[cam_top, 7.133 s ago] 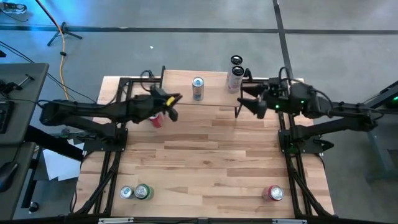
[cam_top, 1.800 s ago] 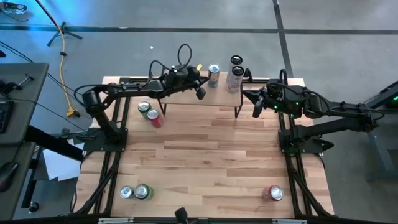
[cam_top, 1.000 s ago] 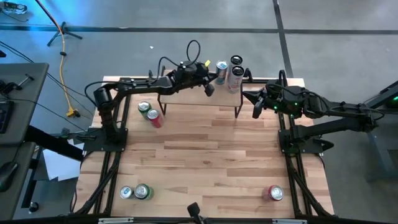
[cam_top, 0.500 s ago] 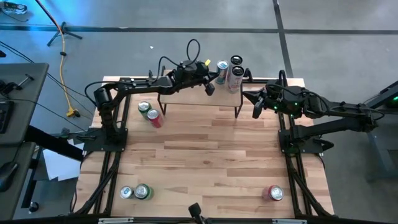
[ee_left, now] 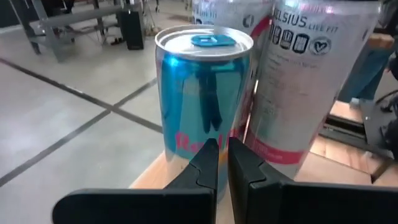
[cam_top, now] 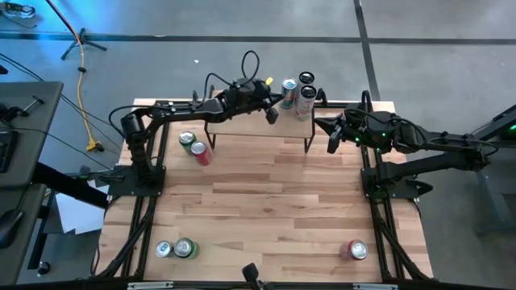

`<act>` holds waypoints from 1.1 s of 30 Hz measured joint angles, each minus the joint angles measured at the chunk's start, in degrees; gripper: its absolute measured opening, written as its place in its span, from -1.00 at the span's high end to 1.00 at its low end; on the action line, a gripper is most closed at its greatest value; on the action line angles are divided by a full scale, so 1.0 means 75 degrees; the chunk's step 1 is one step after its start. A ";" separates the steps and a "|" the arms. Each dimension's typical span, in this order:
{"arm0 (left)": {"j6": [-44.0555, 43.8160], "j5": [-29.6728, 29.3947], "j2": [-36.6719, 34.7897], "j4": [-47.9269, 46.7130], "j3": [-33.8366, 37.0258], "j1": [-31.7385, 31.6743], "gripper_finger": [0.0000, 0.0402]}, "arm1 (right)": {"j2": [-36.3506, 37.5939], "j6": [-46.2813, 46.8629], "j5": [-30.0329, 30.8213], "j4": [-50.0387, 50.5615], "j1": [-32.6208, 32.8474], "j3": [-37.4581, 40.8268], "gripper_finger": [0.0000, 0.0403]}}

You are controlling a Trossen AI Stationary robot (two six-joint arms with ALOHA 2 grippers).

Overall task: Place canned beverage on shelf
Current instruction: Put the top blue soda can onto the shelf

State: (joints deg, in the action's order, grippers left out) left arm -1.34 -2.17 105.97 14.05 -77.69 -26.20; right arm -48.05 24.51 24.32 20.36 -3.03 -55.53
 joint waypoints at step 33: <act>0.0833 -0.0414 -0.1383 -0.1581 0.0003 -0.0157 1.00 | 0.0000 -0.0195 0.0140 -0.0235 0.0003 0.0000 1.00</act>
State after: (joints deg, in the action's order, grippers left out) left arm 4.90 -5.28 95.60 2.19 -77.67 -27.38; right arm -48.05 23.05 25.37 18.60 -3.01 -55.53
